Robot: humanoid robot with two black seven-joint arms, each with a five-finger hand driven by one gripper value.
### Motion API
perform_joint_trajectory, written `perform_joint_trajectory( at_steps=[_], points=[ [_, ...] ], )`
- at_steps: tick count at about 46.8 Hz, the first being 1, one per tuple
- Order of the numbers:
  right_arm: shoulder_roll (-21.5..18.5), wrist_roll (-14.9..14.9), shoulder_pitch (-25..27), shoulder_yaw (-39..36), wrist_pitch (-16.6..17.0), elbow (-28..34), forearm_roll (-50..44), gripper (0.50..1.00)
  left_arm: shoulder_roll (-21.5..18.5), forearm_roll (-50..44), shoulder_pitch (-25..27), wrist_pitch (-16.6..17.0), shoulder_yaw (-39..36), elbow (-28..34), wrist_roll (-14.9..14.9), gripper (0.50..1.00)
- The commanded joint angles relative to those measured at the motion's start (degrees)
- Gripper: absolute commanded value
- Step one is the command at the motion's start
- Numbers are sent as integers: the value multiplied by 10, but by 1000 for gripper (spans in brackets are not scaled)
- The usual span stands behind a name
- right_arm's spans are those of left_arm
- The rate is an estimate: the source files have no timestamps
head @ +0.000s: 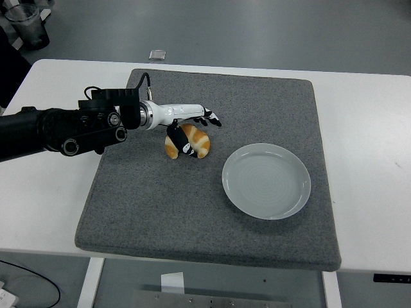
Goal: Place the bread on the plate
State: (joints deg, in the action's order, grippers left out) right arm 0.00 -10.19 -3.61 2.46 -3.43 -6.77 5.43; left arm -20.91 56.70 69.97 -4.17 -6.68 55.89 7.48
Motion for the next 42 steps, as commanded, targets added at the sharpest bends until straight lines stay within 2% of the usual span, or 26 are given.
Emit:
perform_joint_trajectory(
  at_steps=[1, 8, 21, 32, 37, 42],
  points=[
    [0, 0, 0, 0, 0, 0, 0, 932, 0, 5, 1, 1, 0, 0, 0, 851],
    [0, 0, 0, 0, 0, 0, 0, 932, 0, 11, 2, 5, 0, 0, 0, 793],
    [0, 0, 0, 0, 0, 0, 0, 932, -7, 17, 4, 3, 0, 4, 0, 836],
    [0, 0, 0, 0, 0, 0, -1, 932, -12, 17, 6, 1, -1, 8, 0, 823],
    [0, 0, 0, 0, 0, 0, 0, 932, -12, 21, 7, 2, -8, 9, 0, 761],
    [0, 0, 0, 0, 0, 0, 0, 932, -12, 31, 7, 1, -9, 10, 0, 645]
  ],
)
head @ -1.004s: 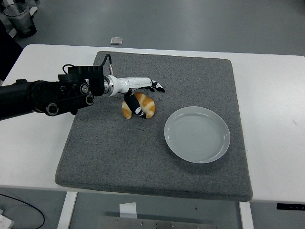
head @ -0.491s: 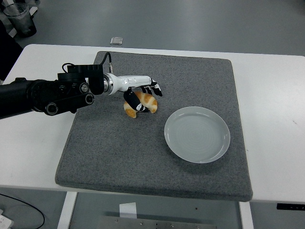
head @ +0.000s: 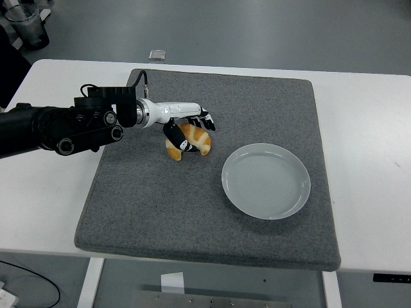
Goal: Place the bread on the plate
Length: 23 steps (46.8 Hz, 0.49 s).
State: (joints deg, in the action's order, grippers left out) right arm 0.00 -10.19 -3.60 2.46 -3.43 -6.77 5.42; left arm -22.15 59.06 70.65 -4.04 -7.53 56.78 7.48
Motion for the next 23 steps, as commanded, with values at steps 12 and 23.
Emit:
perform_joint_trajectory(
  at_steps=[12, 23],
  points=[
    [0, 0, 0, 0, 0, 0, 0, 932, 1, 33, 3, 3, 0, 1, -1, 500],
    [0, 0, 0, 0, 0, 0, 0, 932, 1, 33, 9, 4, 1, 1, -1, 500]
  ],
)
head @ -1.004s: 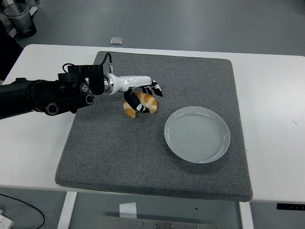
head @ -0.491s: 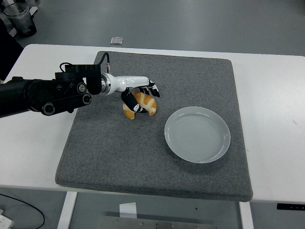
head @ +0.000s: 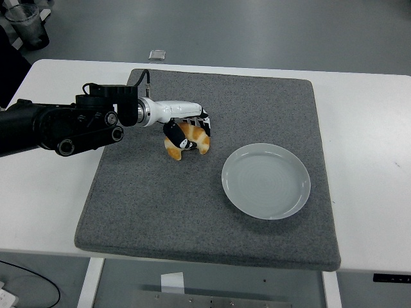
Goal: Place the bread on the plate
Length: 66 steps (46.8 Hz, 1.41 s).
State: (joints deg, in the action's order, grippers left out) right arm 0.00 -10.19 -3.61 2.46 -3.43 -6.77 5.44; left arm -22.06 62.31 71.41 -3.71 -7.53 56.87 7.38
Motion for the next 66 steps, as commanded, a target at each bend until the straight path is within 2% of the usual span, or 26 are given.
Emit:
perform_joint_trajectory(
  at_steps=[1, 16, 34, 52, 60, 66],
  points=[
    [0, 0, 0, 0, 0, 0, 0, 932, -1, -1, 1, 0, 1, 0, 0, 500],
    [0, 0, 0, 0, 0, 0, -1, 932, -6, -8, 28, 1, 11, 7, 0, 500],
    [0, 0, 0, 0, 0, 0, 0, 932, -26, -29, 104, -4, 29, 36, 1, 500],
    [0, 0, 0, 0, 0, 0, 0, 932, -25, -55, 192, -17, 35, 42, 1, 500],
    [0, 0, 0, 0, 0, 0, -1, 932, -10, -61, 209, -18, 36, 40, 1, 500],
    [0, 0, 0, 0, 0, 0, 0, 932, 26, -66, 211, -18, 37, 37, 2, 500]
  ],
)
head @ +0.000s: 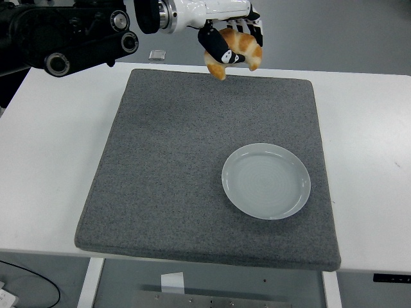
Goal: Place the bread on the plate
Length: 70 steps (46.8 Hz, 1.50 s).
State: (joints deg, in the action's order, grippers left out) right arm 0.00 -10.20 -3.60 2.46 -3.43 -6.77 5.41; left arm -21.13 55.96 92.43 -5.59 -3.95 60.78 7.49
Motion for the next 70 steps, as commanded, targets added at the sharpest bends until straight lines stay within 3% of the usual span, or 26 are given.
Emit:
perform_joint_trajectory(
  at_steps=[1, 17, 28, 70],
  points=[
    [0, 0, 0, 0, 0, 0, 0, 932, 23, -3, 0, 1, 0, -2, 1, 500],
    [0, 0, 0, 0, 0, 0, 0, 932, 127, -2, -9, 2, -2, -26, 6, 500],
    [0, 0, 0, 0, 0, 0, 0, 932, 176, 6, -31, 1, -10, -35, 7, 500],
    [0, 0, 0, 0, 0, 0, 0, 932, 178, 33, -94, 1, -85, -22, 7, 500]
  ],
)
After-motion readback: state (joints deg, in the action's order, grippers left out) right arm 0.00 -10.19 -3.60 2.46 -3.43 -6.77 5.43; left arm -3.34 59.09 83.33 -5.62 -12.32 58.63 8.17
